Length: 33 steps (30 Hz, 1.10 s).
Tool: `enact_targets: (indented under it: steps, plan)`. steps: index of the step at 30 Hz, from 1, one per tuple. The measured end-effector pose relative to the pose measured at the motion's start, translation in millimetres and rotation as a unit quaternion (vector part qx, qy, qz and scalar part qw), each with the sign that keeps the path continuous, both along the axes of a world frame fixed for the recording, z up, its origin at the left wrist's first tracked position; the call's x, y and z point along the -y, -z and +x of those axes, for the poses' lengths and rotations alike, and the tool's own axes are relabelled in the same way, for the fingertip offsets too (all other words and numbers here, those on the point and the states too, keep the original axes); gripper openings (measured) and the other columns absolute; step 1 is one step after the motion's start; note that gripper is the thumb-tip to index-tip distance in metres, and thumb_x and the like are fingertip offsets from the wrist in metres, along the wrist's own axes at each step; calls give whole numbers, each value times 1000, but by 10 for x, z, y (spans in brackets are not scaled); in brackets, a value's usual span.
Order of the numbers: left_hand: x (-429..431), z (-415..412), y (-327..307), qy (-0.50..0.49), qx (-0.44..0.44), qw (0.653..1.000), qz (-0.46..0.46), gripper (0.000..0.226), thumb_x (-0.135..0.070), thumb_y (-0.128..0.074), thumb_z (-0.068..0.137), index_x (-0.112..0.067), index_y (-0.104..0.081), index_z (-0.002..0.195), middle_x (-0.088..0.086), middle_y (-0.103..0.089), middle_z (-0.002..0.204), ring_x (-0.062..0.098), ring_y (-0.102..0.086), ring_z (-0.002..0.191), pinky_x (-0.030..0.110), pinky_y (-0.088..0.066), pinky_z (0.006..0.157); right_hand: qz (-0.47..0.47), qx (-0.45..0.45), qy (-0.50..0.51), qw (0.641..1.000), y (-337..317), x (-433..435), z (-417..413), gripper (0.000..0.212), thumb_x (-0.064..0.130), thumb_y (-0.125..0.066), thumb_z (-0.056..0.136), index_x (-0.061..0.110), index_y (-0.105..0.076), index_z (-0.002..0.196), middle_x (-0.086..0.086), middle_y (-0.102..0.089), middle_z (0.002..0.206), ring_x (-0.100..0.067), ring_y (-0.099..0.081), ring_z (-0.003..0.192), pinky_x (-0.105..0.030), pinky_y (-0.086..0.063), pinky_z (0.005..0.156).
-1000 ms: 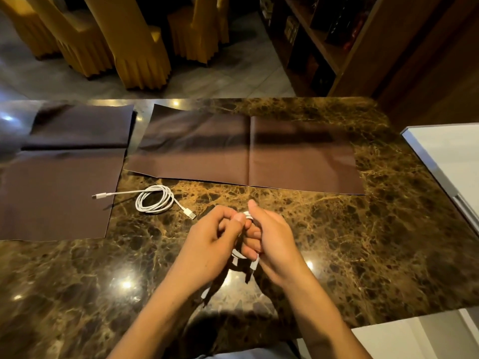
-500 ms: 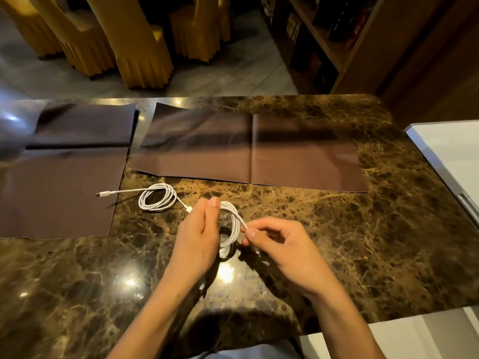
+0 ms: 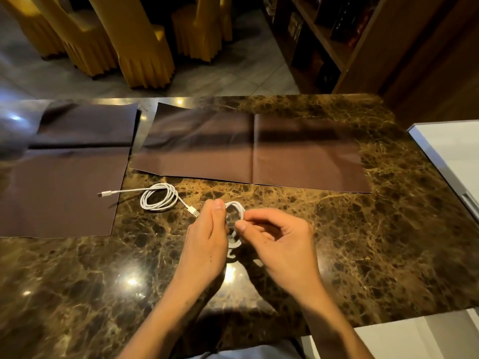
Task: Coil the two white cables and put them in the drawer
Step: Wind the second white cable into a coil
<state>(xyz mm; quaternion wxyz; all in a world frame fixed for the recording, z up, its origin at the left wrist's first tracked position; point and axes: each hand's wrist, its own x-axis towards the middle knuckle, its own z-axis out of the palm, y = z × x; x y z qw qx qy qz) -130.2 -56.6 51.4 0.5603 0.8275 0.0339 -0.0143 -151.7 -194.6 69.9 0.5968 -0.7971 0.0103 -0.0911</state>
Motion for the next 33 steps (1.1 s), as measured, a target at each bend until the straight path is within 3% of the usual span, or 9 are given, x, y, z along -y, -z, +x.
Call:
enact_targets:
  steps: [7,10,13,15,19,22,24,28,33]
  plan:
    - [-2,-29,5,9,-1,1000,-21,39,-32,-26,108,-19,-44,76,-3,-46,68,3,-42,57,18,-40,57,-219,121,15,968,121,-33,29,8,18,-81,81,20,-74,84,10,-67,81,-5,-60,75,-22,-50,68]
    - [-8,-28,-26,21,2,1000,-15,39,-31,-26,108,-18,-43,76,-1,-44,69,3,-42,57,15,-38,57,-118,-10,30,992,169,24,58,21,23,-83,79,28,-65,89,9,-65,85,-12,-62,78,-26,-53,66]
    - [8,-43,-64,31,-1,999,-25,37,-29,-30,109,-21,-45,75,-9,-49,66,0,-47,58,12,-39,57,85,-108,-93,986,183,104,112,27,11,-74,88,21,-65,112,2,-72,104,-15,-69,96,-34,-58,80]
    - [14,-64,-76,35,1,999,-25,35,-29,-32,108,-24,-46,76,-18,-58,65,-6,-52,59,10,-38,57,136,-112,-158,972,171,109,127,28,1,-66,93,13,-67,119,-3,-74,108,-18,-71,101,-29,-56,83]
    - [9,-104,-104,53,13,999,-2,32,-30,-34,107,-23,-45,79,-27,-59,66,-6,-54,57,12,-39,55,22,-94,-115,989,213,55,93,21,17,-66,96,28,-69,113,2,-74,91,-17,-66,71,-36,-56,63]
    - [-40,-87,-54,44,16,999,2,33,-33,-34,107,-24,-45,77,-16,-56,67,1,-49,57,23,-42,57,-56,-82,-92,991,242,-6,72,19,24,-65,96,35,-67,111,6,-74,88,-19,-69,73,-43,-58,67]
    - [-66,-61,-65,38,4,999,-13,35,-31,-35,107,-18,-48,77,-8,-51,67,5,-47,59,32,-43,61,50,-95,-122,987,216,-23,74,22,12,-65,96,23,-68,114,3,-76,92,-14,-71,78,-30,-57,66]
    - [-76,-63,-199,27,-3,998,-56,37,-20,-38,107,-11,-46,73,-11,-49,63,-6,-54,57,11,-42,57,225,-152,-171,947,205,39,114,28,-2,-63,94,8,-65,120,-12,-77,97,-15,-70,79,-22,-51,56]
    - [-217,10,-103,42,-1,998,-50,46,-38,-36,106,-8,-47,73,1,-48,67,10,-46,61,38,-42,62,362,-189,-221,886,266,134,137,38,-6,-57,88,6,-70,121,-22,-73,111,-27,-72,92,-30,-60,73]
